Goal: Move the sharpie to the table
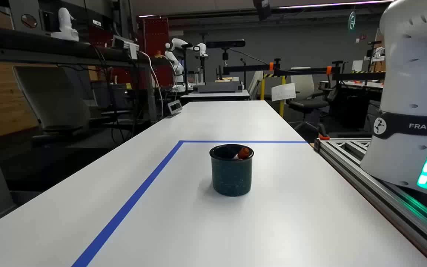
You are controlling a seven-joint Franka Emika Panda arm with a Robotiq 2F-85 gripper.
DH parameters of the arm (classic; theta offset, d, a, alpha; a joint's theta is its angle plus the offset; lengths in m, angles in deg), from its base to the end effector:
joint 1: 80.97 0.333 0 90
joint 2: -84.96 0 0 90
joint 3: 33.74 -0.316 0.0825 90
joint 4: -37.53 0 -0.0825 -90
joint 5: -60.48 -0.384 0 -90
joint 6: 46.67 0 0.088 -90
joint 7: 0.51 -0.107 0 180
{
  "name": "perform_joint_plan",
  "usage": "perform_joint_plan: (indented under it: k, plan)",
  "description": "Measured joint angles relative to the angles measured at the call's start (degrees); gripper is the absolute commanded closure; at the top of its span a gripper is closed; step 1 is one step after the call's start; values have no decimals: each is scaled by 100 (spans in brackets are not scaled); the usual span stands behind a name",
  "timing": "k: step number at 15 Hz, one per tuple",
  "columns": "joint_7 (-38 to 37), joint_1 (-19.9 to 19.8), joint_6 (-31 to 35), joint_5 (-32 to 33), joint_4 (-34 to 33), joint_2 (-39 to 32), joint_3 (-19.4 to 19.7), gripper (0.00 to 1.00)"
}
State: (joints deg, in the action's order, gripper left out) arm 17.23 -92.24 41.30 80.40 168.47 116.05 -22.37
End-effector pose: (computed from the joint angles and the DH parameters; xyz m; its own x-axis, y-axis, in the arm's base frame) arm 0.3215 -0.1865 0.5374 0.9605 -0.0432 -0.2748 0.0018 -0.9868 0.1617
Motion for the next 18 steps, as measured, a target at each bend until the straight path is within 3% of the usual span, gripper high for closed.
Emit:
perform_joint_plan:
  k: [12, 18]
  plan:
    - [-1, 18, 3, 0, -2, -11, 13, 0]
    - [-609, 61, 776, -825, 236, -715, 243, 0]
